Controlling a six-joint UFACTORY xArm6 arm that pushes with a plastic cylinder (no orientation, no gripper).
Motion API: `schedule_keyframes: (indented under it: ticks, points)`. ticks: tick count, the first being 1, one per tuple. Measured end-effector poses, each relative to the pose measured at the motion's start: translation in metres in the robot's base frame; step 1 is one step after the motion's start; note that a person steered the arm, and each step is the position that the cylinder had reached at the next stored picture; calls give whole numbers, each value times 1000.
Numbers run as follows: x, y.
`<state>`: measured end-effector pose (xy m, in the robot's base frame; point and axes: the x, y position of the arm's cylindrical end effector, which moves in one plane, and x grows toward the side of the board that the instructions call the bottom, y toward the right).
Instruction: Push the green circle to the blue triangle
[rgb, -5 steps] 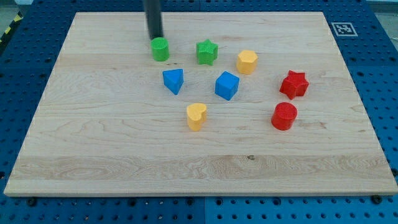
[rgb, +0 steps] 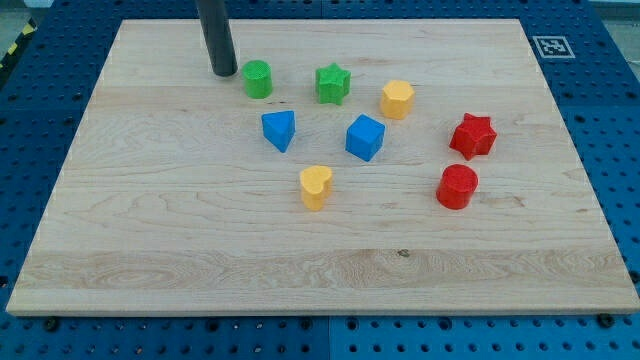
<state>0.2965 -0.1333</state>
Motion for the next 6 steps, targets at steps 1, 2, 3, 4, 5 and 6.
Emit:
schedule_keyframes:
  ticks: [1, 2, 3, 4, 5, 6]
  points:
    - [3, 11]
    - [10, 32]
    - [26, 47]
    - [51, 48]
    - [57, 48]
    - [57, 48]
